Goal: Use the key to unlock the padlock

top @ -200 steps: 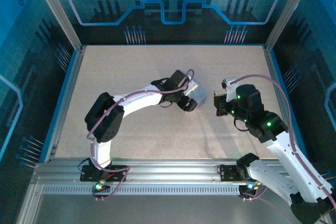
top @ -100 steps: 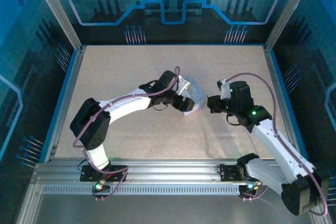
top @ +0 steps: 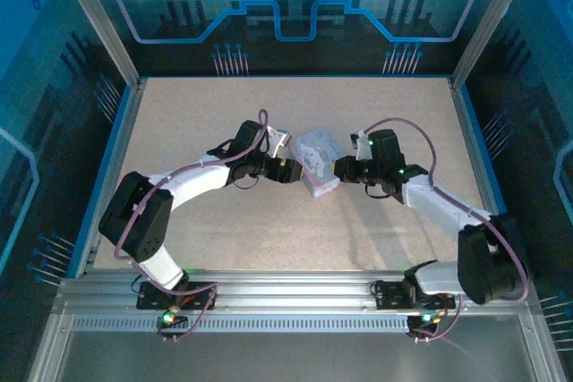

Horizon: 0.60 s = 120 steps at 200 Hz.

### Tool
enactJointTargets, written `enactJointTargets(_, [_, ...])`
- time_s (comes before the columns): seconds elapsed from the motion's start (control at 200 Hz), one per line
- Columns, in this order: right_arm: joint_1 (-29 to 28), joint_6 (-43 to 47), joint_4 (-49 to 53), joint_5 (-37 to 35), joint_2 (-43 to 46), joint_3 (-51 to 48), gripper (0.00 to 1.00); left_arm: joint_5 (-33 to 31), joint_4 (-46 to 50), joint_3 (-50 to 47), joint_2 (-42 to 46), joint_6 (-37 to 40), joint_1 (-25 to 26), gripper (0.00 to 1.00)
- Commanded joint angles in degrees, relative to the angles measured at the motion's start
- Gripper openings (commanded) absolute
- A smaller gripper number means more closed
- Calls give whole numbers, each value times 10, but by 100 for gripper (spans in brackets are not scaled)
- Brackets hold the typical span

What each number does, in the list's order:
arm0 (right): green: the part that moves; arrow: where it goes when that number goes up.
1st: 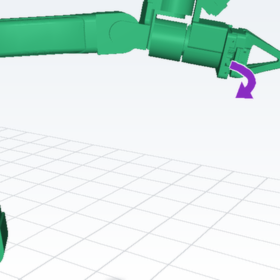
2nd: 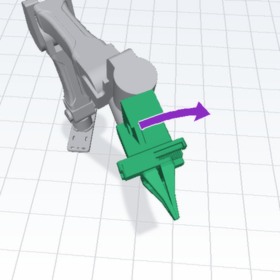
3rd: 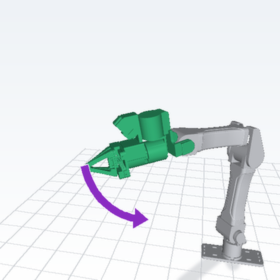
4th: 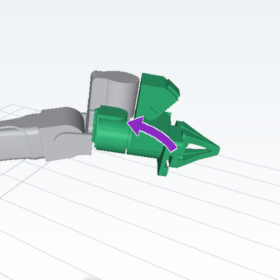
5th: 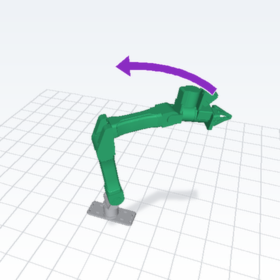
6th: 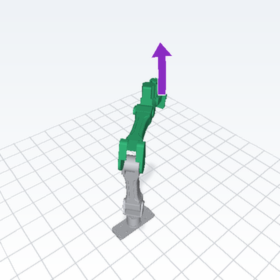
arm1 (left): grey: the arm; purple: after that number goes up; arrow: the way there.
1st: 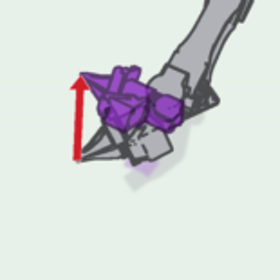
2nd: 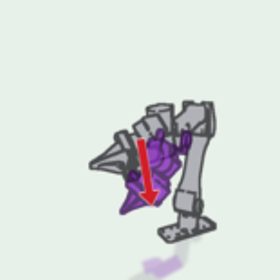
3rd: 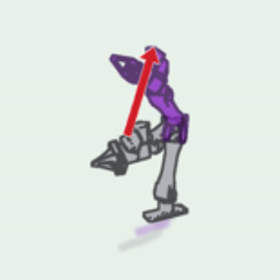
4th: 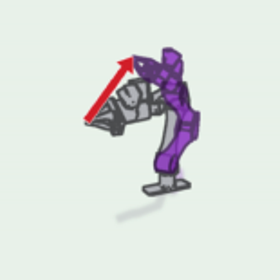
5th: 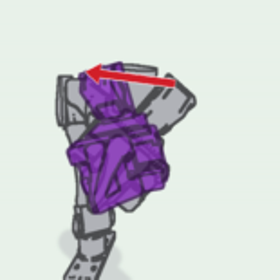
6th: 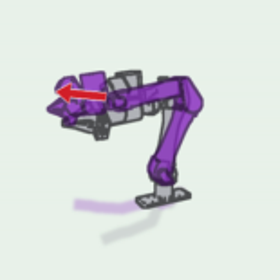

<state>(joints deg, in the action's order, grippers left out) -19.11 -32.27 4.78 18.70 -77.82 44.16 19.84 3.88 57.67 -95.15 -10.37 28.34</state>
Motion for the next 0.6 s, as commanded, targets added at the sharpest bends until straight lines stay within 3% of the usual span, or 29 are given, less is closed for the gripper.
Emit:
enactJointTargets(0.0, [-6,-12,-46,13,-31,31,0,21,-44,-17,-20,22,-4,77])
enactJointTargets(0.31, [-8,-3,-44,-1,-125,107,0,26,-82,-19,-61,62,-5,69])
enactJointTargets(0.595, [-16,-19,-73,48,-242,197,0,35,-114,-39,-70,67,-6,63])
